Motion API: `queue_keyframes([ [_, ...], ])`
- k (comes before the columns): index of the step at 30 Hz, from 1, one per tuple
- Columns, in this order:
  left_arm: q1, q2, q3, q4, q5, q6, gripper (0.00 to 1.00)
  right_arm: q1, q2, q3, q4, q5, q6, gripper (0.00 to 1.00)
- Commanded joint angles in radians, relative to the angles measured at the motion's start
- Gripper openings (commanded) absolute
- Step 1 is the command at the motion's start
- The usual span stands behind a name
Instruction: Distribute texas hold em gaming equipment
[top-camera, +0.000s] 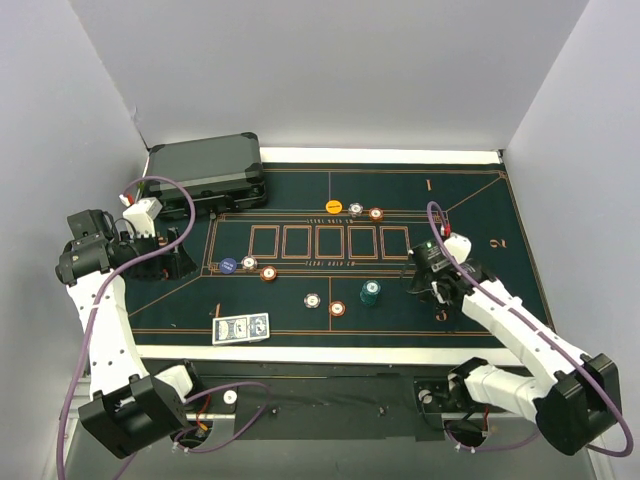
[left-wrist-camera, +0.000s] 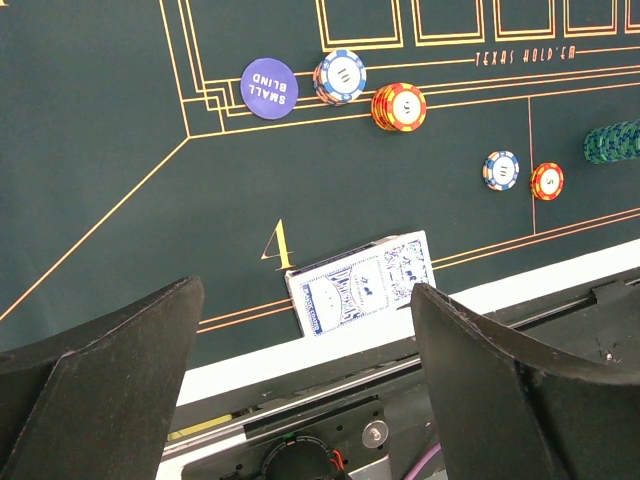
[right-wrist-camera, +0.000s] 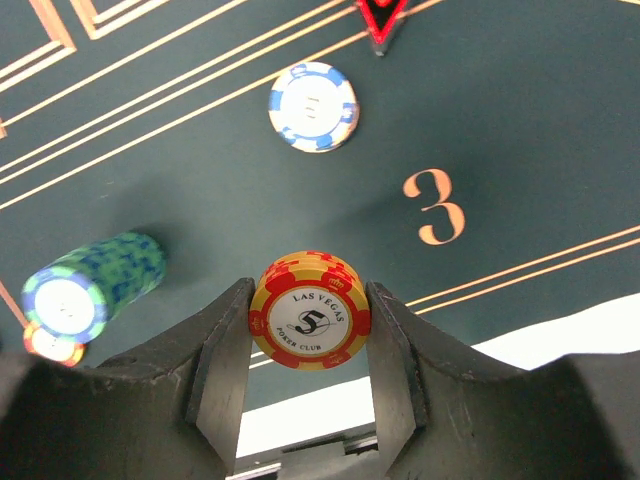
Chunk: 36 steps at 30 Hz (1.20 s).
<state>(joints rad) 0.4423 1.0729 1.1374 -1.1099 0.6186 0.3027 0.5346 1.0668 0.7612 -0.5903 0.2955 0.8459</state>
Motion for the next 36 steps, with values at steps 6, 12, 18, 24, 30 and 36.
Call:
queue_keyframes([
  [6,0.006,0.005,0.039,0.025,0.027,0.004,0.96,-0.096,0.093,-0.06,0.038,-0.009,-0.033,0.21],
  [12,0.006,0.012,0.036,0.031,0.027,0.006,0.96,-0.133,0.145,-0.071,0.055,0.017,0.001,0.21],
  [18,0.007,0.015,0.019,0.041,0.026,0.004,0.96,-0.211,0.157,-0.086,0.073,0.044,0.048,0.21],
  [24,0.007,0.013,0.012,0.044,0.021,0.009,0.96,-0.288,0.222,-0.071,0.098,0.042,0.042,0.21],
  [30,0.007,0.015,0.009,0.047,0.021,0.009,0.96,-0.372,0.301,-0.073,0.148,0.034,0.035,0.22],
  [36,0.006,0.018,0.007,0.048,0.018,0.013,0.96,-0.406,0.367,-0.051,0.195,0.042,0.028,0.22],
])
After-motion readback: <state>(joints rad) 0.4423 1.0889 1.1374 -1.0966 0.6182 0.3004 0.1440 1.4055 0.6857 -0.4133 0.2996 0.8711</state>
